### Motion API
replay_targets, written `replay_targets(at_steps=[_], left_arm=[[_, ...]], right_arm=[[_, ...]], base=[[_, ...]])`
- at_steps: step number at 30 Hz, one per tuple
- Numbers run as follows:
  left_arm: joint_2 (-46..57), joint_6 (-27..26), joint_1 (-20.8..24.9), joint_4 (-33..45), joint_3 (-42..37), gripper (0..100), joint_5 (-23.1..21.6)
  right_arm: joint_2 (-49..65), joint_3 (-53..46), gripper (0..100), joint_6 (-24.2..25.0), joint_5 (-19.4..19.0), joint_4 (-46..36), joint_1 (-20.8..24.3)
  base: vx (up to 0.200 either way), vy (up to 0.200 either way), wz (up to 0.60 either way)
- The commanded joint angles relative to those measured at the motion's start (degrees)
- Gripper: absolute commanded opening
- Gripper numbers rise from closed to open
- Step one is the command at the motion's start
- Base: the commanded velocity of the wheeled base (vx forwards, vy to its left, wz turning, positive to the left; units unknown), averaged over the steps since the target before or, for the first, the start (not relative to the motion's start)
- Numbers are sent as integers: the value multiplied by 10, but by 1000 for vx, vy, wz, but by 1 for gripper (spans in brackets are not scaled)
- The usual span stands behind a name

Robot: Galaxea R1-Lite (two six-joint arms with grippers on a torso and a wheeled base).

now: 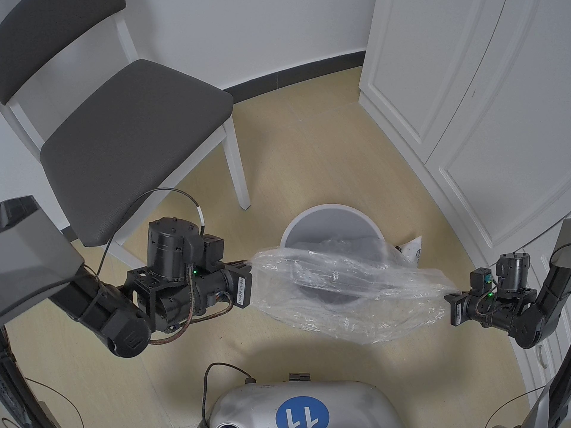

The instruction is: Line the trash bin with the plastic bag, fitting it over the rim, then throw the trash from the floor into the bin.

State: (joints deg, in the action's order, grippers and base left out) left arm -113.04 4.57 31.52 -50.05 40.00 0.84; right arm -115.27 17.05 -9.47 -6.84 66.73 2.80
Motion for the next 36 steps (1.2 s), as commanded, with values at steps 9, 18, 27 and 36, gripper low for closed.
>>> replay_targets(at_steps=[9,18,27,36], left_arm=[[41,1,6,22,-33,0,0],[-36,4,6,-7,-17,0,1],[-120,7,3,-22,47,0,14],[-179,51,1,-37,147,0,46]], right_arm=[[26,4,0,-6,0,-59,17],[-13,21,0,-1,-1,-50,27],[-64,57,0,44,2,-30,29],[-134,77,0,105,7,105,28]], base=[[0,0,0],[0,0,0],[0,0,0],[0,0,0]])
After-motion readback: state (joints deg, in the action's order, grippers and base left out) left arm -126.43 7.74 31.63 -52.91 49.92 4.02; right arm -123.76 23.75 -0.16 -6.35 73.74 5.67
